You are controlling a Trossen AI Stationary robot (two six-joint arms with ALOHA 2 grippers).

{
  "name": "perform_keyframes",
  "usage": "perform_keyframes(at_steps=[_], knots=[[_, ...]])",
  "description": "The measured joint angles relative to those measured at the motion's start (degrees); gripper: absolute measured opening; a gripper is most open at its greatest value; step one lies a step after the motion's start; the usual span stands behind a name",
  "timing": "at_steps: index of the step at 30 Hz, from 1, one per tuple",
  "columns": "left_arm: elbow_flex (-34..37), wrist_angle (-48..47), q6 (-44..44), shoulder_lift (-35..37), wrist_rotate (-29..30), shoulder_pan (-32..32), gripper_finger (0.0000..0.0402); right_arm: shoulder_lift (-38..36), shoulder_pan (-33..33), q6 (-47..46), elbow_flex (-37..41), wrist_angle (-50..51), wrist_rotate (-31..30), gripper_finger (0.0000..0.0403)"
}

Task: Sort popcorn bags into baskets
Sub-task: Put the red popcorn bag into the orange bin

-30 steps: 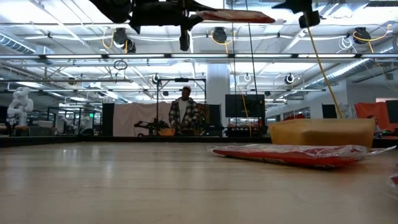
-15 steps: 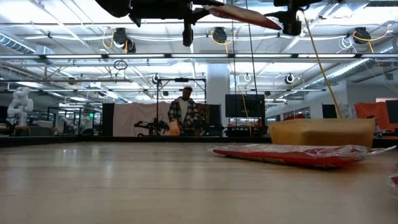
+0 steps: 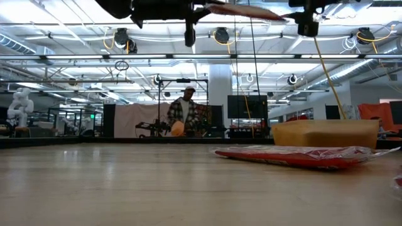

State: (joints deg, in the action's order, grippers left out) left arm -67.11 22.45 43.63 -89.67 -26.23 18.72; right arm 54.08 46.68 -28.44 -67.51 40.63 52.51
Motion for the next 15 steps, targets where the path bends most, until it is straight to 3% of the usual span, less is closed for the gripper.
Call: perform_keyframes(at_steps=[4,9,15], knots=[[0.0,0.8,0.4,0.0,0.5,-1.7,0.0011,0.1,0.7,5.3,0.0,2.0,-1.7,0.0217],[0.0,0.2,0.1,0.0,2.1,-3.2,0.0022,1.2,0.4,8.0,0.0,-1.8,1.7,0.0216],[0.0,0.2,-2.0,0.0,2.4,-3.4,0.001,3.2,-1.0,9.0,0.0,-7.3,1.7,0.0206]])
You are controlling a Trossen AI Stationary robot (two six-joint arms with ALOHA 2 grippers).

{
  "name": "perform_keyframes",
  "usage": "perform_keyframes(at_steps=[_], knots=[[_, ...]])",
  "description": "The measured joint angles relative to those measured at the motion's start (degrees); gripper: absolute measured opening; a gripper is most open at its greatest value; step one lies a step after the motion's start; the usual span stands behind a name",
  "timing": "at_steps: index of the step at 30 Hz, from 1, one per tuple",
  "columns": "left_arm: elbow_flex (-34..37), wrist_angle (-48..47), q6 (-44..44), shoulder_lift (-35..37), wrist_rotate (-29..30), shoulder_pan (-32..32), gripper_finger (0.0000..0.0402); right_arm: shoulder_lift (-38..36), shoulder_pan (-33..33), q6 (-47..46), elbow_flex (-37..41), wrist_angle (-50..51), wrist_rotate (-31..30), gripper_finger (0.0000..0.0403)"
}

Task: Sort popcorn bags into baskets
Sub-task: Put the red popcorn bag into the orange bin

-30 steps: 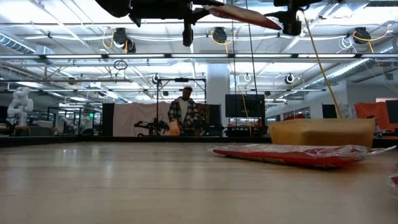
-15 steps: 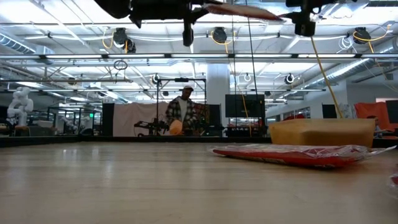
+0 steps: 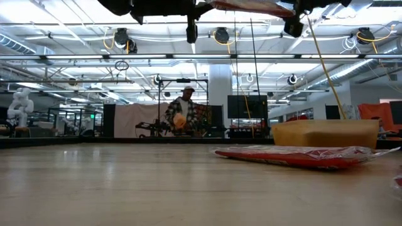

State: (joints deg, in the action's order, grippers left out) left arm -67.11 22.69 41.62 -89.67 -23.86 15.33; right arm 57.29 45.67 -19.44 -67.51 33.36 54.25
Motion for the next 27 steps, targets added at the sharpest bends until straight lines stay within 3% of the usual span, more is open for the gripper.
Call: perform_keyframes(at_steps=[9,16,20,27], knots=[[0.0,0.0,-4.2,0.0,-0.4,1.9,0.0023,6.0,-4.8,-3.0,0.0,-6.1,0.0,0.0161],[0.0,-0.9,-4.0,0.0,-4.2,3.6,0.0021,8.8,-7.6,-5.5,0.0,-11.2,-3.6,0.0065],[0.0,-1.0,-7.0,0.0,-3.9,3.9,0.0067,9.2,-7.5,-6.7,0.0,-11.0,-4.8,0.0014],[0.0,-3.9,-9.8,0.0,-2.0,4.7,0.0181,8.0,-7.0,-6.4,0.0,-7.8,-10.2,0.0021]])
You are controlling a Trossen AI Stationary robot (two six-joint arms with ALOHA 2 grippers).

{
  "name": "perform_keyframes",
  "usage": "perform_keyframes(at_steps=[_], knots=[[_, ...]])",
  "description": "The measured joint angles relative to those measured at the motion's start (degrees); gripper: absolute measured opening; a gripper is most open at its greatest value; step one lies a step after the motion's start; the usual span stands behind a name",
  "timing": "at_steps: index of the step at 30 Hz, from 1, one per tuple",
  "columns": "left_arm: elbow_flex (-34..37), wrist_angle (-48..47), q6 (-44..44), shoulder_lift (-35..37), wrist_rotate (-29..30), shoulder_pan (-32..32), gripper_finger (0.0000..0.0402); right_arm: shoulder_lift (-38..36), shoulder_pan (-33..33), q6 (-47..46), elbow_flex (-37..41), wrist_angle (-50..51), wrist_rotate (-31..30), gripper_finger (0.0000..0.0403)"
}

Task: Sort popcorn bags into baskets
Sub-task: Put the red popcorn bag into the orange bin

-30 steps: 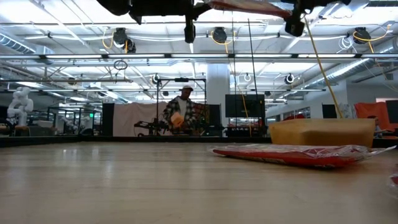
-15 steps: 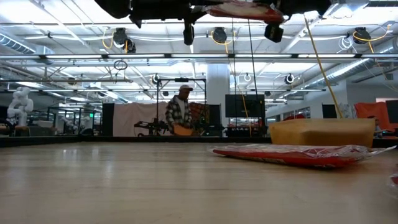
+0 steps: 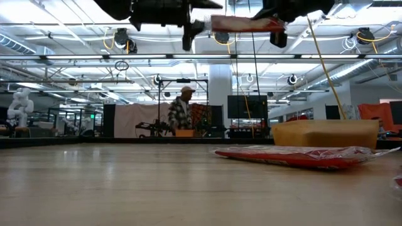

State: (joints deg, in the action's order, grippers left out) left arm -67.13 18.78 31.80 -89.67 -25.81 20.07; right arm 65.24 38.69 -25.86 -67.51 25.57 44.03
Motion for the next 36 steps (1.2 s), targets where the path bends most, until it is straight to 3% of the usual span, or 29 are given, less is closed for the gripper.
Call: perform_keyframes(at_steps=[7,16,25,33,36], knots=[[0.0,-17.4,-1.3,2.4,3.7,3.8,0.025,-3.9,3.3,4.8,0.0,12.6,-5.7,0.0013],[0.0,-33.2,-5.9,3.5,3.3,5.5,0.0244,-7.5,9.1,14.2,0.0,34.8,-19.8,0.0013],[0.0,-36.6,-5.0,3.5,3.3,3.0,0.0222,-6.8,13.3,19.4,0.0,44.1,-30.2,0.0015],[0.0,-36.6,-4.8,3.5,3.4,0.4,0.0208,-2.3,18.6,23.4,0.0,45.0,-33.8,0.0015],[0.0,-36.6,-4.7,3.5,3.4,-0.5,0.0204,-0.2,20.4,24.4,0.0,45.1,-32.3,0.0015]])
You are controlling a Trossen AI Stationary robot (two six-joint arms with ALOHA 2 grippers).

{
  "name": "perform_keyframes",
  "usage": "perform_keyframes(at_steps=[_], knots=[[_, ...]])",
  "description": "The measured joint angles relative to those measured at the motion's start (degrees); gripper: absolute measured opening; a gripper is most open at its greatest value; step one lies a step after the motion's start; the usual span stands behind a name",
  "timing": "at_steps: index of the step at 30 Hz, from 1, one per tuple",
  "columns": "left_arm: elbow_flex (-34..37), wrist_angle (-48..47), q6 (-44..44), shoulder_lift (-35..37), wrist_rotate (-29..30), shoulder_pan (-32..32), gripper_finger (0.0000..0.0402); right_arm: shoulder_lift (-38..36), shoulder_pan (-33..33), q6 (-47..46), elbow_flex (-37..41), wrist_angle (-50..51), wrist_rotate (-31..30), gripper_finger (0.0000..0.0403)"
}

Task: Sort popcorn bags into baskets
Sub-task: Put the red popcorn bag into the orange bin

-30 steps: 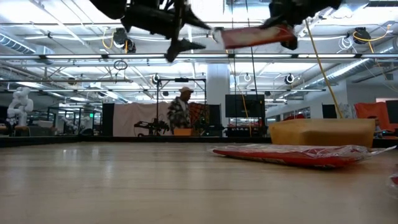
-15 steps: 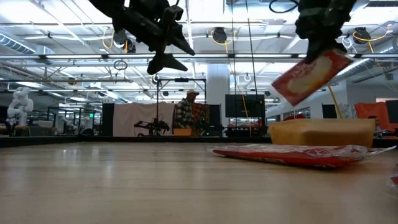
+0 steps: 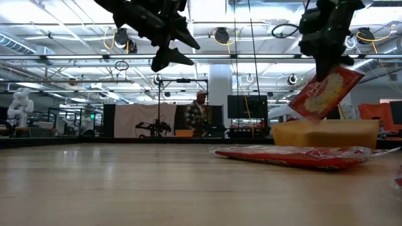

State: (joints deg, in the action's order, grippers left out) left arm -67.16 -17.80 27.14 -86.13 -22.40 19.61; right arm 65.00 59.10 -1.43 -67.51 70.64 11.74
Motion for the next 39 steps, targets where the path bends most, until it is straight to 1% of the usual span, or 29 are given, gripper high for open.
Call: perform_keyframes(at_steps=[2,4,13,16,21,28,32,39], knots=[[0.0,0.0,0.0,0.0,0.0,-0.6,0.02,1.6,1.1,-0.5,0.0,0.7,3.7,0.0015],[0.0,0.0,0.0,0.0,0.0,-1.1,0.0196,3.0,2.0,-1.1,0.0,1.3,5.0,0.0015],[0.0,0.1,-1.3,0.0,0.0,-2.9,0.0187,6.6,3.6,-2.0,0.0,1.2,4.3,0.0016],[0.0,0.0,-2.0,0.0,0.0,-3.0,0.0189,7.4,3.6,-2.2,0.0,0.7,2.3,0.0022],[0.0,0.0,-2.2,0.0,0.0,-3.0,0.0193,8.6,3.6,-2.4,0.1,0.7,-1.4,0.0062],[0.0,0.1,-2.8,0.0,0.0,-3.0,0.0185,8.9,3.6,-3.7,4.0,-1.0,-1.7,0.0123],[0.0,0.0,-2.7,0.0,0.0,-3.1,0.0184,8.9,2.3,-4.1,5.6,-2.9,-5.1,0.0142],[0.0,0.0,-2.4,0.0,0.0,-3.3,0.0184,8.9,-0.3,-7.3,6.5,-4.4,-11.0,0.0164]])
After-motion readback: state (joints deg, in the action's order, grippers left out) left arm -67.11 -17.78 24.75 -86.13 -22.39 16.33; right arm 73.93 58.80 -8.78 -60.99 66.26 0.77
